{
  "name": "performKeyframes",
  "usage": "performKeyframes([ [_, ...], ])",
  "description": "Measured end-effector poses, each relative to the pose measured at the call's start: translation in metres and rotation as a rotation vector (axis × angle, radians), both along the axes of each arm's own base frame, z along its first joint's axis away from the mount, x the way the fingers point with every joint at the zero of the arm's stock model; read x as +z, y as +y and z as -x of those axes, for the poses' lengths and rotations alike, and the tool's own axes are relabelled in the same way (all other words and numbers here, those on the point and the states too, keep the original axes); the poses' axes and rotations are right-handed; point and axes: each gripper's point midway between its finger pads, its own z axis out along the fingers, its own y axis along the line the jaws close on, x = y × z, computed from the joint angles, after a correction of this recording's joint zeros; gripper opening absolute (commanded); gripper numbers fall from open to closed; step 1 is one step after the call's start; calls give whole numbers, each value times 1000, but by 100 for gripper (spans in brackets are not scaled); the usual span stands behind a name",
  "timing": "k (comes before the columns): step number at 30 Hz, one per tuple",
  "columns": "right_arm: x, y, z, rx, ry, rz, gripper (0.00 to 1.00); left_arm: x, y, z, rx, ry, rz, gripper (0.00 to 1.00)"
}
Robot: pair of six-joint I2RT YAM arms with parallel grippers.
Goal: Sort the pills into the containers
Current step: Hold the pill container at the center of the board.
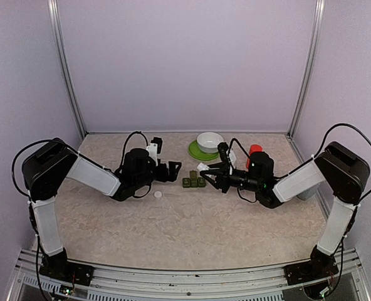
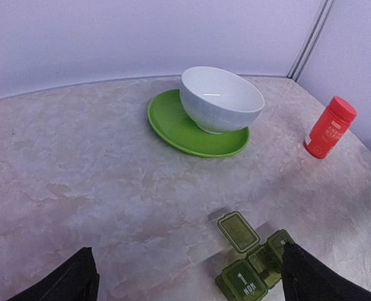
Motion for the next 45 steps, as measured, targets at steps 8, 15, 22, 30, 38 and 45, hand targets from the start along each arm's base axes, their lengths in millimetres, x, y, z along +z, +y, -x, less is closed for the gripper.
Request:
performKeyframes([
  [8, -13, 0, -3, -1, 31, 35, 18, -30, -26, -8, -104, 20, -58, 99],
  [15, -20, 1, -8, -5, 56, 57, 18, -39, -41, -12, -170, 31, -65, 99],
  [22, -31, 3, -11, -6, 91, 80, 18, -50, -53, -19, -205, 49, -67, 99],
  [30, -36, 6, -14, -6, 110, 91, 18, -64, -58, -22, -217, 80, -80, 99],
  [38, -55, 7, -16, -7, 159, 121, 19, -71, -56, -22, -216, 101, -90, 99],
  [45, -60, 7, -16, -7, 184, 131, 19, -73, -55, -23, -214, 108, -93, 99],
])
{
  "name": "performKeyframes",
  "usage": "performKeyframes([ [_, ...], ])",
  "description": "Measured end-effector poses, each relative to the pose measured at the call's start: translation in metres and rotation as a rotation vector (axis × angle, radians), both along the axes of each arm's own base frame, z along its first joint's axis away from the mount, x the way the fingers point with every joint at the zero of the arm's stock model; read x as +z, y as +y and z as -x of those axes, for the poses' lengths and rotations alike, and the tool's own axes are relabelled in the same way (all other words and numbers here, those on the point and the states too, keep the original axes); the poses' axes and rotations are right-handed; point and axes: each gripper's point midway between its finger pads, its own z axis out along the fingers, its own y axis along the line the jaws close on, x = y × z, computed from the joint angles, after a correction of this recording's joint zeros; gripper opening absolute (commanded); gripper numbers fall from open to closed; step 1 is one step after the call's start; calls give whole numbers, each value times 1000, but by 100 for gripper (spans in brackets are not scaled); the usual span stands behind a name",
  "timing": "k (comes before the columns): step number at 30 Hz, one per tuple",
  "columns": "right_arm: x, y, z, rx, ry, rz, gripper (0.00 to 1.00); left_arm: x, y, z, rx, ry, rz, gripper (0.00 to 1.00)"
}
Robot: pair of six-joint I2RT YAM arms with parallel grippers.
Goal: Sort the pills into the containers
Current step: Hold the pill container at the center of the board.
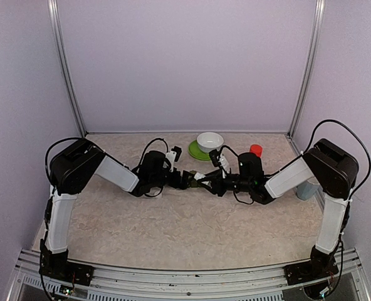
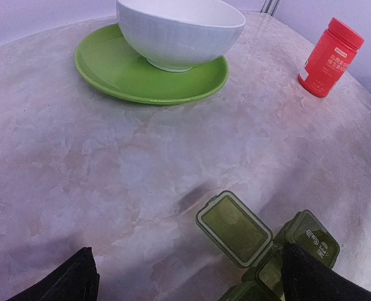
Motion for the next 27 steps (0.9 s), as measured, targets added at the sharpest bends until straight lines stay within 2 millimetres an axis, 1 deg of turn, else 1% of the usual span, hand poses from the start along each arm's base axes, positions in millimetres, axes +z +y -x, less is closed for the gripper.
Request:
performKeyframes([
  [6, -4, 1, -1, 0, 18, 13, 19, -1, -4, -7, 4, 8, -2, 99],
  [18, -10, 5, -7, -2, 48, 40, 19, -5, -3, -6, 6, 23, -12, 99],
  [27, -23, 7, -13, -11, 84, 76, 19, -5, -3, -6, 6, 23, -11, 99],
])
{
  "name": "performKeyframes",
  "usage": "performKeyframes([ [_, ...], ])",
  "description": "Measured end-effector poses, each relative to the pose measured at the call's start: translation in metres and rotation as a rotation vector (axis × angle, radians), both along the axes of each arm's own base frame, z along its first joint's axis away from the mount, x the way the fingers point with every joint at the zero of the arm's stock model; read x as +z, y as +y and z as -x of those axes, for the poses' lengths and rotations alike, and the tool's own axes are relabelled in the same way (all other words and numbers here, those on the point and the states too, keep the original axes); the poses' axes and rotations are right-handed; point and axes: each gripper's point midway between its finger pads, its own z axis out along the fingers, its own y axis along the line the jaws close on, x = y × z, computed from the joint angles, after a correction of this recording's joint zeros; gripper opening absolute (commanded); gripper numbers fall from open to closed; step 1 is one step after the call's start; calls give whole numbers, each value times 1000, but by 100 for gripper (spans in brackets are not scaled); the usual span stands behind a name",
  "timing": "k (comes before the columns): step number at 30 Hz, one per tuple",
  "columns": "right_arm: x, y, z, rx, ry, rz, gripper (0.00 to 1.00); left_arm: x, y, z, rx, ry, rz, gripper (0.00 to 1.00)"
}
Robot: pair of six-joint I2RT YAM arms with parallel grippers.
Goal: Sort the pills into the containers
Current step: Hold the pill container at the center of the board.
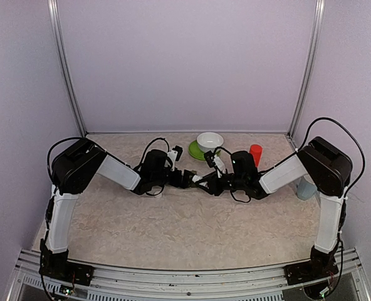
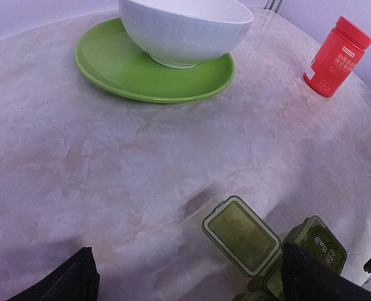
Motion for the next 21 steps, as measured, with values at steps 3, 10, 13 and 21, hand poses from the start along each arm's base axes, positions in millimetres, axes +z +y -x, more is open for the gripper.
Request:
performKeyframes([
  [3, -4, -1, 0, -7, 9, 11, 19, 0, 0, 0, 0, 0, 0, 99],
  [10, -6, -1, -4, -19, 17, 24, 19, 0, 0, 0, 0, 0, 0, 99],
  [13, -8, -2, -4, -24, 22, 33, 19, 0, 0, 0, 1, 0, 1, 99],
  [21, -11, -2, -8, -29, 33, 58, 19, 0, 0, 0, 0, 0, 1, 99],
])
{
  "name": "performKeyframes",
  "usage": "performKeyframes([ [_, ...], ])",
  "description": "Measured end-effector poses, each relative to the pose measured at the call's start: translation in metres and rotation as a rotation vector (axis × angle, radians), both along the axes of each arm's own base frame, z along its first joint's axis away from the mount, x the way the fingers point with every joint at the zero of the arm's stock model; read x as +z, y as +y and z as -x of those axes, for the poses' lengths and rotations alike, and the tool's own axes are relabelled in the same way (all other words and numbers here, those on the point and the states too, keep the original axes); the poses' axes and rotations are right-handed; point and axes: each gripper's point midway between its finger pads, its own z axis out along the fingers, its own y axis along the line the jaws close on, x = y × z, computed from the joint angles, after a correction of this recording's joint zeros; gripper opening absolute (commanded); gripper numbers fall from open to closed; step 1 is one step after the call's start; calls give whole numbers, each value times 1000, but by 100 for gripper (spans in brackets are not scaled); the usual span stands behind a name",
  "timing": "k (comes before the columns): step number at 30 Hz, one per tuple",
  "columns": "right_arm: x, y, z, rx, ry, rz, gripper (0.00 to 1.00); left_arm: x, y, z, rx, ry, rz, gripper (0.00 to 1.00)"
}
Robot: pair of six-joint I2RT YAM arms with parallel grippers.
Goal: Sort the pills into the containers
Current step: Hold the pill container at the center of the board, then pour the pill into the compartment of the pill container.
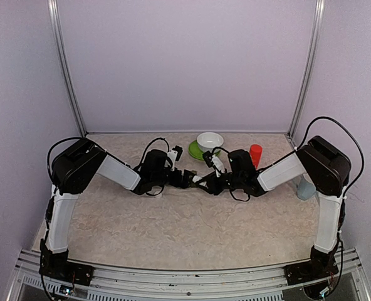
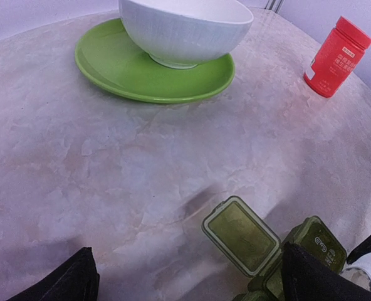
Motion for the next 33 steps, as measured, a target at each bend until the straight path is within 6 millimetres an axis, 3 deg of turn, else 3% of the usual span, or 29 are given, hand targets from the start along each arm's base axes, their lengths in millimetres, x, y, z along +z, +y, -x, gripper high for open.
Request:
performKeyframes([
  [33, -8, -4, -9, -20, 67, 103, 18, 1, 0, 0, 2, 0, 5, 99],
])
